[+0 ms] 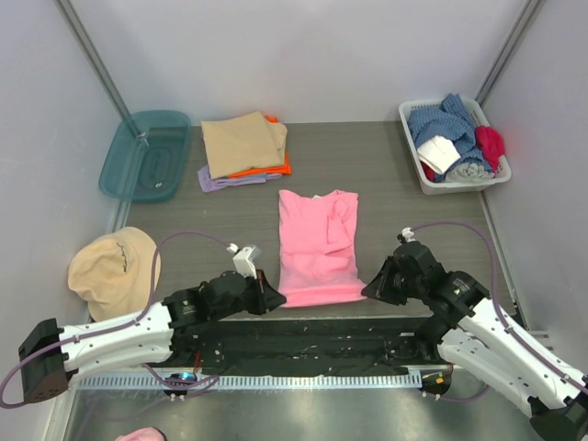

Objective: Fold and stack the t-shirts
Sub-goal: Fold the tshirt

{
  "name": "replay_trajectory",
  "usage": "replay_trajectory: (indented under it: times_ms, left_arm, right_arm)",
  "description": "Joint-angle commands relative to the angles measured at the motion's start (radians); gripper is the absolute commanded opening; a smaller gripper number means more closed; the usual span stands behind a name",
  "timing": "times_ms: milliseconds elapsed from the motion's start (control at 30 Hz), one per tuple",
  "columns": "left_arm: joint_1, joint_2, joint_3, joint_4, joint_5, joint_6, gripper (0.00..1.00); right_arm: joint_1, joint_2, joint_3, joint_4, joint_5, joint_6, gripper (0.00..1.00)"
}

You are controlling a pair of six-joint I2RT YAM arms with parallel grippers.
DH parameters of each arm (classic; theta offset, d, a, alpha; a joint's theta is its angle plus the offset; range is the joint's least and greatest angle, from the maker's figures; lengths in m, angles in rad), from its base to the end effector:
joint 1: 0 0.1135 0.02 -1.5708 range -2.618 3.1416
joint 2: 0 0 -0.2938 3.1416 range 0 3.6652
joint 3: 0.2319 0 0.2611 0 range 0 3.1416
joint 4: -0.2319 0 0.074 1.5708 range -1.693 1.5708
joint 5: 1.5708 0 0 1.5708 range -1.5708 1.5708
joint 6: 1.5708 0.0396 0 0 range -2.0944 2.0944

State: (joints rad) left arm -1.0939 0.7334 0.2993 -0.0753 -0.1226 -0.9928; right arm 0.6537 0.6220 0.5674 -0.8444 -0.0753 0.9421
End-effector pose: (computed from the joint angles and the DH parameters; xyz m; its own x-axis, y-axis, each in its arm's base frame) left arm 0.0761 -0.1368 0.2025 -0.8198 -0.2243 -0.5269 0.2675 0.6636 -0.6986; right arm 0.0846 0.0686 0.2419 -0.8859 0.3373 -0.3184 0.1241 0.8338 0.5380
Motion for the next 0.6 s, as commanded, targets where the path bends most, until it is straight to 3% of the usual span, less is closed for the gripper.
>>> replay_trajectory:
  times_ms: [0, 333, 567]
  left_arm:
    - [-0.001, 0.032, 0.138, -0.116, -0.098, 0.052, 0.00]
    - [0.005, 0.136, 0.250, -0.103, -0.198, 0.135, 0.00]
    - [0.063, 0.234, 0.342, -0.070, -0.184, 0.242, 0.00]
  right_arm:
    - [0.001, 0.010, 0.106, -0.019, 0.123, -0.028, 0.01]
    - [0.000, 0.128, 0.170, 0.155, 0.180, -0.092, 0.01]
    - [0.000, 0.249, 0.221, 0.271, 0.206, -0.132, 0.01]
